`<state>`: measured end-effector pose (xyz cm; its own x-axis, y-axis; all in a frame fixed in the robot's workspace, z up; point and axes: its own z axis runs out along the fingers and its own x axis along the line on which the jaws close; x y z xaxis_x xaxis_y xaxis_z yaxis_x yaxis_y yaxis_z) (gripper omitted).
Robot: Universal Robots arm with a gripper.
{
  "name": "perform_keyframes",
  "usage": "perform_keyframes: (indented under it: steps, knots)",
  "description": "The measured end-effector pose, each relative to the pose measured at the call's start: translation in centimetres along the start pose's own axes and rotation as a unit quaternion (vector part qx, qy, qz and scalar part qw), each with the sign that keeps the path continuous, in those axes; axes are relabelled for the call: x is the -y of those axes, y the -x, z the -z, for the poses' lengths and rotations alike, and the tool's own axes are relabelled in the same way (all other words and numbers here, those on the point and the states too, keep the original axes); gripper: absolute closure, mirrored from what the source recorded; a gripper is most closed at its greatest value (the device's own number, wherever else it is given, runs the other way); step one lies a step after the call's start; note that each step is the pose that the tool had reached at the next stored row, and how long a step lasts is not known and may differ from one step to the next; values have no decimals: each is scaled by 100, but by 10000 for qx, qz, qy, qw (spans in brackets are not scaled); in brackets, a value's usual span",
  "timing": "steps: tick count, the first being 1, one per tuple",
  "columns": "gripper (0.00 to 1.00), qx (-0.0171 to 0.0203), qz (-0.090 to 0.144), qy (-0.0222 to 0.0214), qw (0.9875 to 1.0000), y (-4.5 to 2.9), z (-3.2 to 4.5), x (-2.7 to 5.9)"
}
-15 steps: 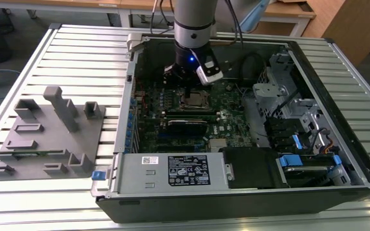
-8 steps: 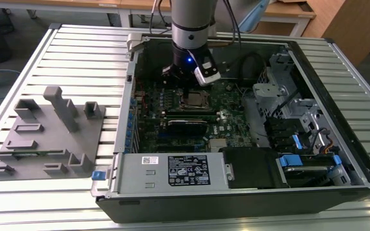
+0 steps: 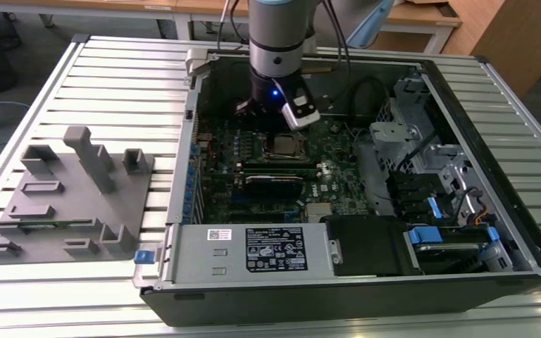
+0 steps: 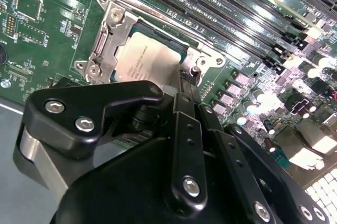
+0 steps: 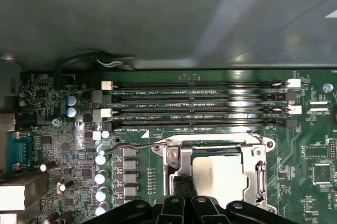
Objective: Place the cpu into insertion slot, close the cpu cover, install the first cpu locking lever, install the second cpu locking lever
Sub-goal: 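Close the cpu cover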
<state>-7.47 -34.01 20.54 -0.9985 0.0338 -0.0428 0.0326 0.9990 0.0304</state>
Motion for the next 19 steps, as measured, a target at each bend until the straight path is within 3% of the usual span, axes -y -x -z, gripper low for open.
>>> perform_keyframes:
  steps: [7, 19]
  knots:
    - [89, -3, 2, -5, 10000, -28, -73, 5]
    - [89, -1, 1, 0, 10000, -29, -83, 4]
